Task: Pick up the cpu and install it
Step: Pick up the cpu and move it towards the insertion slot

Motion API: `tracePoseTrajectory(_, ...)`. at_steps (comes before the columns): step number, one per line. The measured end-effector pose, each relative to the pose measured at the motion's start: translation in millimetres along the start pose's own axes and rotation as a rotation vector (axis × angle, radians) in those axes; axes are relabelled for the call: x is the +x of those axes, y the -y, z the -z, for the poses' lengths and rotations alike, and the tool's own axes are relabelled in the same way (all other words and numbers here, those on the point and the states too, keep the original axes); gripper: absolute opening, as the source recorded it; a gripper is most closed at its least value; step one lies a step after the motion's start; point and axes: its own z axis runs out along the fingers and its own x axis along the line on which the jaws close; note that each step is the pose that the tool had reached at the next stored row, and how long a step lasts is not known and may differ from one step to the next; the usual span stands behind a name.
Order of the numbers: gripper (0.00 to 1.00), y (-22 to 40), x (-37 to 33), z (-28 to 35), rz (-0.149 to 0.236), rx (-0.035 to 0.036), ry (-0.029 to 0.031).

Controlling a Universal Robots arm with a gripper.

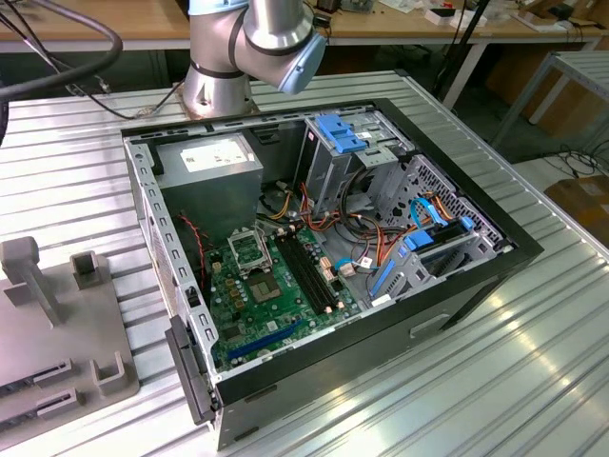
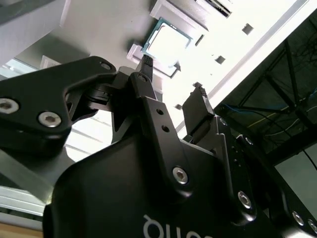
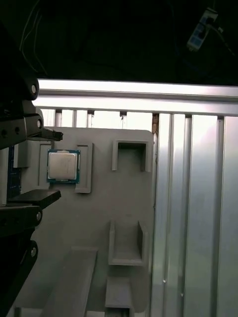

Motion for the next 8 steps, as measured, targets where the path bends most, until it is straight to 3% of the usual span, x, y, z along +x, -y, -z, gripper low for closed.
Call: tracePoseTrajectory(8, 0.52, 2.4, -0.4, -15.8, 0.0, 0.0001, -0.0002)
